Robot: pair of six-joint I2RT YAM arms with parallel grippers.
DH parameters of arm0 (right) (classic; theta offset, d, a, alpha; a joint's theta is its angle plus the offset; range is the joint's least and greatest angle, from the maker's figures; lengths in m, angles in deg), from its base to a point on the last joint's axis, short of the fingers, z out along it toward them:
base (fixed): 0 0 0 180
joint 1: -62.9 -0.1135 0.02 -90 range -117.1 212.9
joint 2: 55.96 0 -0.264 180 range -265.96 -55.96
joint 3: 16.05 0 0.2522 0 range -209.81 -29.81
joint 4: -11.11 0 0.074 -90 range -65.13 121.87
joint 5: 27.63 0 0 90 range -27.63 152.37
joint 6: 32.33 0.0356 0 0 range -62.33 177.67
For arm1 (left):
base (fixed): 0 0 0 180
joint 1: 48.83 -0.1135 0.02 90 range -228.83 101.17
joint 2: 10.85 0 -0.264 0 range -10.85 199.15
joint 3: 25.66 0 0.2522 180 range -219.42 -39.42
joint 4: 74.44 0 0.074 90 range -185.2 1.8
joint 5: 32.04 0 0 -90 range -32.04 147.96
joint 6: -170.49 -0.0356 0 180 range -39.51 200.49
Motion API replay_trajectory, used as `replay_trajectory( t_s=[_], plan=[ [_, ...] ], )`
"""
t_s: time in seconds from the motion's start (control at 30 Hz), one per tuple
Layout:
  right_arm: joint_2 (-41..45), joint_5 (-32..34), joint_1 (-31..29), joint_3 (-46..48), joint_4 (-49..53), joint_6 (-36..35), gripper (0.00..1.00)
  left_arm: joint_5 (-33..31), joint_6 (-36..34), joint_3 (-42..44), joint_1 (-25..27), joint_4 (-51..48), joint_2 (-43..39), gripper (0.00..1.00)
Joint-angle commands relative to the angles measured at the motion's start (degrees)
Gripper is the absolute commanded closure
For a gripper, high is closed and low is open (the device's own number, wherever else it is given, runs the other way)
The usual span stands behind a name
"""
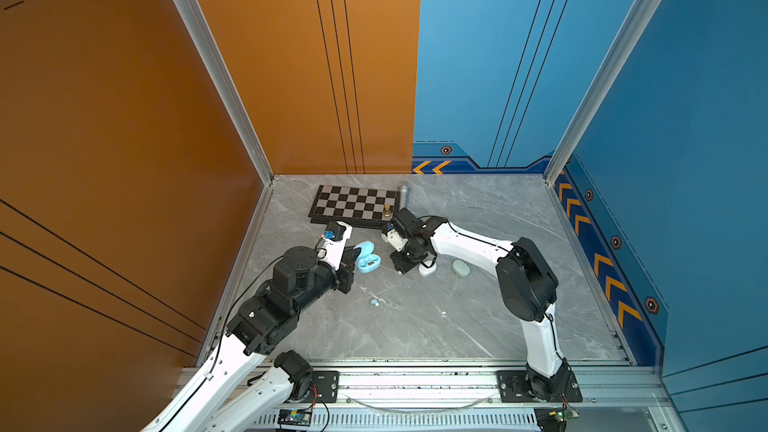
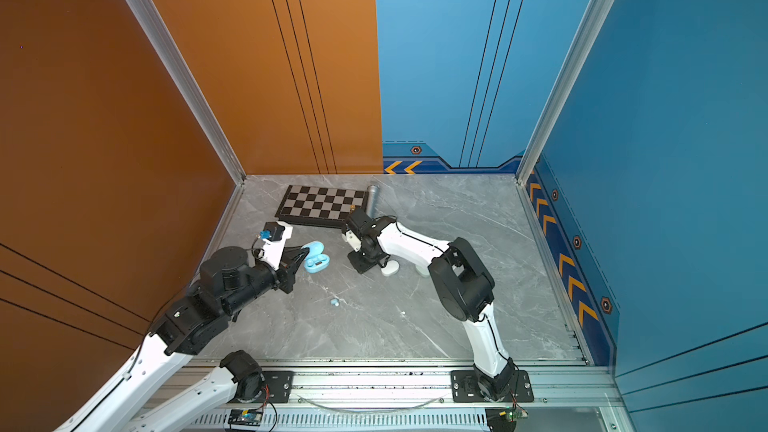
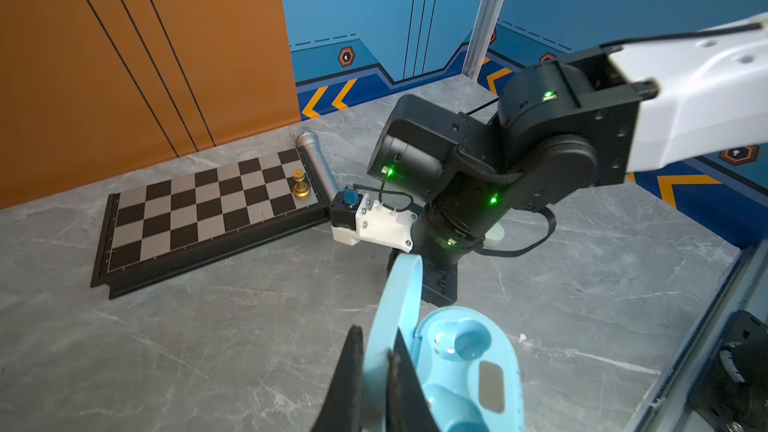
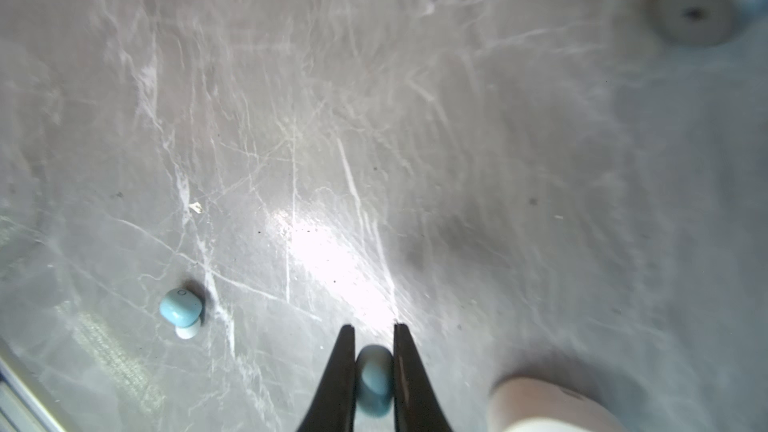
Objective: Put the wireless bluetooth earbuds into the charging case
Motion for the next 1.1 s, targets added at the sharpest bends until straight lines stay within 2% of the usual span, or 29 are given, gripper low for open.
replay_trajectory(
  t_s=[0.0,0.2,0.43,0.7,1.07],
  plan=[
    [6.4,-2.3,2.1,1.7,1.7,4.1,0.85,-1.2,-2.3,2.2,2.0,9.4,3.1,1.0],
    [16.1,-3.6,7.1,5.1,1.7,7.3,0.85,-4.1,-7.4,6.4,5.8,25.6,9.8,1.0],
    [27.3,-4.7,9.5,9.4,1.7,9.4,0.84,-7.3,-8.7,6.9,6.9,35.6,18.1,1.0],
    [31.4,-7.5,8.8,8.6,1.7,12.6,0.84,-8.1,-8.6,3.5,8.3,38.9,25.1,1.0],
    [29.4,-6.9,5.5,4.8,1.1,14.2,0.83,-9.4,-9.5,0.9,9.6,39.1,26.4,1.0]
  ],
)
